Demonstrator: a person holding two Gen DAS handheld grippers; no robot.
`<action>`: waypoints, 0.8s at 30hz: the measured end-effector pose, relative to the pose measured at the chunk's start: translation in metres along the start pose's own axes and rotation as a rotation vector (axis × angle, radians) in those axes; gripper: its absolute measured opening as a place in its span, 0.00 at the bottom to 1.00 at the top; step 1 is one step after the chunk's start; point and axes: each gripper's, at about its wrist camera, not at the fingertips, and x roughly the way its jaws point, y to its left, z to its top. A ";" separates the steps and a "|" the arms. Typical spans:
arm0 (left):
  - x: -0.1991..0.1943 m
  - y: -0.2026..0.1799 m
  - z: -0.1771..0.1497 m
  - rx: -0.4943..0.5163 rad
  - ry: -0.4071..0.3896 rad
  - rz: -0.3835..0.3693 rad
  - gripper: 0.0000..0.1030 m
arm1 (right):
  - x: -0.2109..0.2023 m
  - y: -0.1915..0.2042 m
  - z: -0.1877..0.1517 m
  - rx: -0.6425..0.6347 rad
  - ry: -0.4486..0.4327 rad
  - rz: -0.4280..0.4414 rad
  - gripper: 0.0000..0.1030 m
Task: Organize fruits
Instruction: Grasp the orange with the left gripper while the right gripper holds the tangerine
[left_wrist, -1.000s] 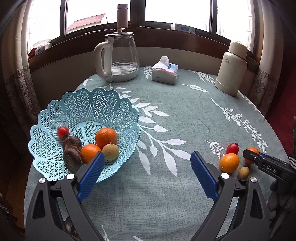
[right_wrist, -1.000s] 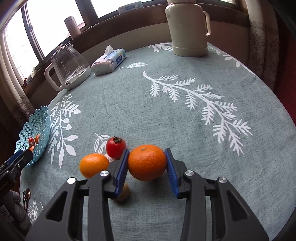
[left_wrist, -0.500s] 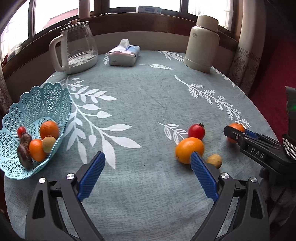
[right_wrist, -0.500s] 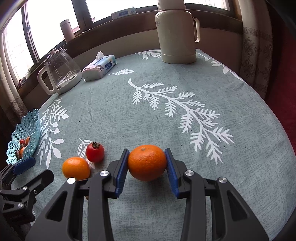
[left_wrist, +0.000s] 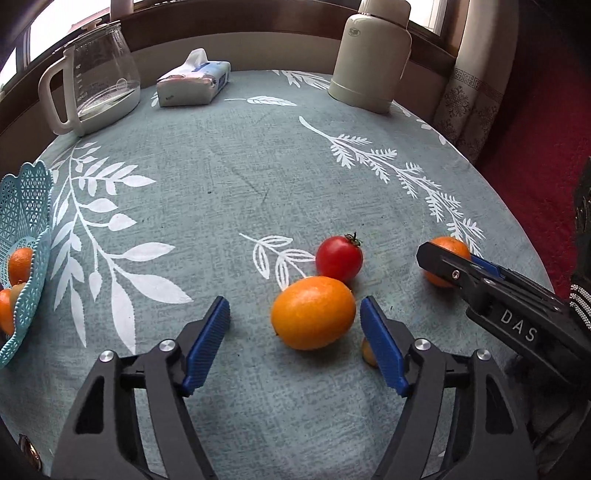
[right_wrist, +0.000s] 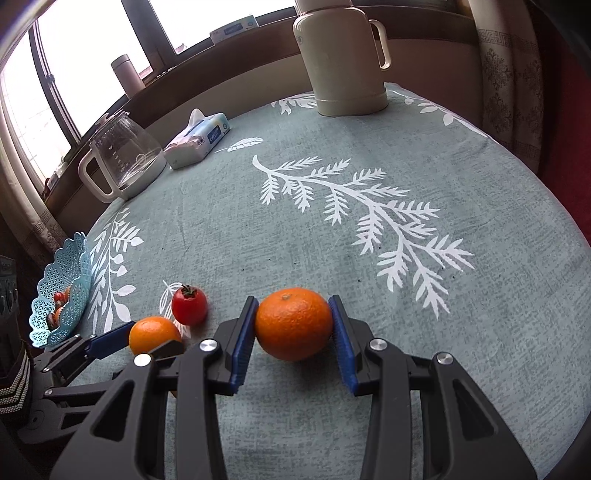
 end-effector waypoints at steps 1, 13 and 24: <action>0.002 0.000 0.000 -0.002 0.002 0.001 0.68 | 0.000 0.000 0.000 0.001 0.000 0.002 0.38; -0.007 0.002 0.000 -0.009 -0.036 0.000 0.45 | -0.002 -0.003 -0.001 0.014 -0.010 0.017 0.38; -0.030 0.020 -0.003 -0.032 -0.094 0.111 0.45 | -0.006 0.000 -0.001 0.008 -0.028 0.028 0.38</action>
